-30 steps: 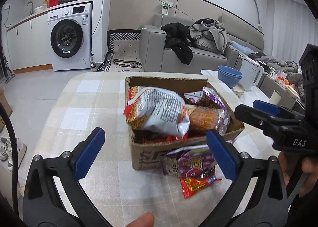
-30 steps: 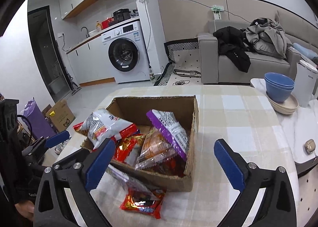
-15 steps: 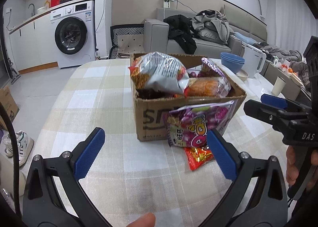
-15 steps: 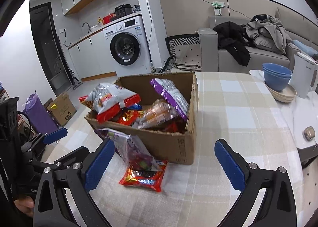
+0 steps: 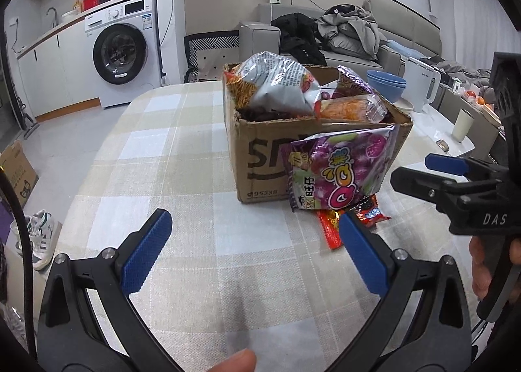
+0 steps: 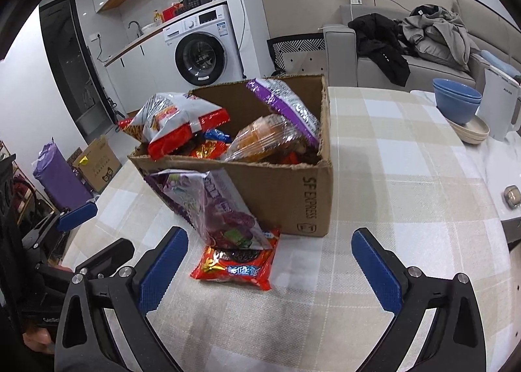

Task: Organize snacks
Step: 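Move both tools toward the grape candy bag and red Oreo packet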

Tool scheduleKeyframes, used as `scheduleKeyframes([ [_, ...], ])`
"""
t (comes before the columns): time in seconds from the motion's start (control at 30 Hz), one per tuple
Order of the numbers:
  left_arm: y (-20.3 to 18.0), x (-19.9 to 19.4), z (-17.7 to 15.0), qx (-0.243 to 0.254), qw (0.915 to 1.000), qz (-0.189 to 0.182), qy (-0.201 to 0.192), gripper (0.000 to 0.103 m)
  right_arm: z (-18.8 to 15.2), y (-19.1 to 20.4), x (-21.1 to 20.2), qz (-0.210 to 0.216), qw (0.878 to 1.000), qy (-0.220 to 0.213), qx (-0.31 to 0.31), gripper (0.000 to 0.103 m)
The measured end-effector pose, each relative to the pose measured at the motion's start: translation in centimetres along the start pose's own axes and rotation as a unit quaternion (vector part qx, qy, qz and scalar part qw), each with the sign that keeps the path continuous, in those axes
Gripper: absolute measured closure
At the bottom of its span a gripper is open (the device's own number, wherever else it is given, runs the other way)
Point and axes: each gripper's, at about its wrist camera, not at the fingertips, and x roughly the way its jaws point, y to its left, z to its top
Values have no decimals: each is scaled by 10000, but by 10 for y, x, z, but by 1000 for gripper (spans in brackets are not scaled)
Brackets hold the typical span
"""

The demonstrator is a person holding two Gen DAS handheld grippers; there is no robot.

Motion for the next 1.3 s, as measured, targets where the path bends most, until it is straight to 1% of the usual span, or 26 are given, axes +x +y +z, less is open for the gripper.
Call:
scheduleKeyframes([
  [0.2,8,2,1,-132,9999,-3,14,1,-8,7,10,-84,9997,179,-110,1],
  [0.57,18,9,0,-230,9997,31,108,1,-23,15,39,-145,9976,661,-133,1],
  [0.77,29,17,-1,-357,9992,72,186,1,-29,25,61,-380,9947,940,-148,1],
  [0.83,35,20,-2,-442,9988,70,203,1,-30,27,67,-358,9942,1006,-86,1],
  [1.03,44,29,-3,-604,9977,68,286,1,-30,38,76,-576,9935,973,-107,1],
  [1.13,45,31,-2,-601,9978,72,285,1,-31,44,78,-655,9933,953,-80,1],
  [1.3,47,33,-3,-597,9978,79,293,1,-32,56,83,-682,9932,934,-90,1],
])
